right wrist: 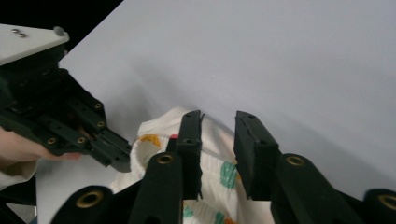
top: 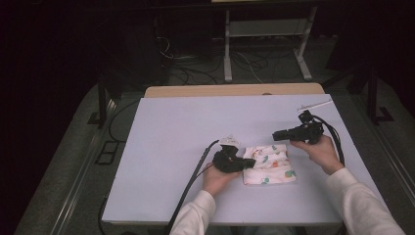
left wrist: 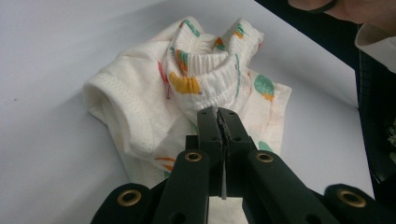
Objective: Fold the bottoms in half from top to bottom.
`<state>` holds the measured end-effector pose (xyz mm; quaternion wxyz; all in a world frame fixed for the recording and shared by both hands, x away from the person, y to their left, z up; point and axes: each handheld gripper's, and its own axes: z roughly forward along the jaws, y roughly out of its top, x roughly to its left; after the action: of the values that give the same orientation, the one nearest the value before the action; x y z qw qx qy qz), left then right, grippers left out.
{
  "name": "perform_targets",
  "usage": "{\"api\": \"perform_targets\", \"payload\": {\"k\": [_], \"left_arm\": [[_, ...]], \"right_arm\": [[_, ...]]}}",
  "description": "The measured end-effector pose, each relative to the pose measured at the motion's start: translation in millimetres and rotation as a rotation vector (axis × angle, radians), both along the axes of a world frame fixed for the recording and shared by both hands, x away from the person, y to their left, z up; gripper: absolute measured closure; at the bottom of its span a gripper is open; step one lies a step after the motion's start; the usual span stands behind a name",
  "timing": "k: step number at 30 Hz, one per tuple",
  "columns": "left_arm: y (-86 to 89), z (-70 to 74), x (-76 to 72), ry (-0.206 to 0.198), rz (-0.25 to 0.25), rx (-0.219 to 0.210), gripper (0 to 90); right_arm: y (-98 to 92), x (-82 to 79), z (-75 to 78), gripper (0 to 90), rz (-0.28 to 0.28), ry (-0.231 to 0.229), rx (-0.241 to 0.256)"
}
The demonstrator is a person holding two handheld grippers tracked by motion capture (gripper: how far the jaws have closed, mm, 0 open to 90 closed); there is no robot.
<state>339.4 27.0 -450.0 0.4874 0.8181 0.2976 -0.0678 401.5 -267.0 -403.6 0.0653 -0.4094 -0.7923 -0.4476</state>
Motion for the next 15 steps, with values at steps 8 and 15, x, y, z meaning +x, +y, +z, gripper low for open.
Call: {"api": "perform_targets", "payload": {"k": [8, 15], "left_arm": [[-0.5, -0.3, -0.5, -0.008, -0.007, 0.005, 88.2], [-2.5, -1.7, -1.8, -0.008, -0.017, 0.018, 88.1]], "right_arm": [[7.3, 7.7, -14.4, 88.9, -0.002, 0.017, -0.043], [13.2, 11.9, -24.1, 89.0, -0.014, 0.051, -0.056]]}}
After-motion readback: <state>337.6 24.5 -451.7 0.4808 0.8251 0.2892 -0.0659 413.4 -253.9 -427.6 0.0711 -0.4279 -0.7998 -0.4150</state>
